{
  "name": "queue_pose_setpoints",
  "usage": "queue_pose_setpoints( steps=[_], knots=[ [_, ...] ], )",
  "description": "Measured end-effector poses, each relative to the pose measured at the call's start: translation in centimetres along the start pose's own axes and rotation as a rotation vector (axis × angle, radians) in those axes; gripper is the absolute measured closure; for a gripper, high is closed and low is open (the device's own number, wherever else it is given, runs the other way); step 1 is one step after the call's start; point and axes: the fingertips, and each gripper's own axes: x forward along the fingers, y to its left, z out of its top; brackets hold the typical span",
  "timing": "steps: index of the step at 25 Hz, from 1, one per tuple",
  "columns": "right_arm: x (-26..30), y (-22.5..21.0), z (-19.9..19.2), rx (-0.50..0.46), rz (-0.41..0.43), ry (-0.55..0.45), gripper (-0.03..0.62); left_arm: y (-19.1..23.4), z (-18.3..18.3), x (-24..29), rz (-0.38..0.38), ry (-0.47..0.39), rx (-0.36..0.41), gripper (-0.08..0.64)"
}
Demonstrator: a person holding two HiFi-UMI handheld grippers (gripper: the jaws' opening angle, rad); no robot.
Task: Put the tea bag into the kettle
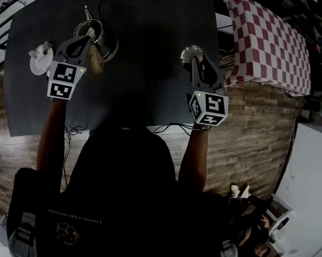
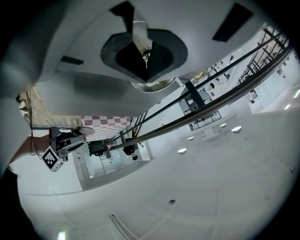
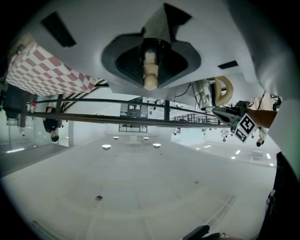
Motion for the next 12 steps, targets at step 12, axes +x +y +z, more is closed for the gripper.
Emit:
queue_pose_setpoints(
  steps=[12],
  knots=[
    [-0.28, -0.48, -0.14, 0.011, 0.001, -0.006, 0.486, -0.19, 0.33, 0.27, 0.007, -0.001, 0.011, 0.548]
  ],
)
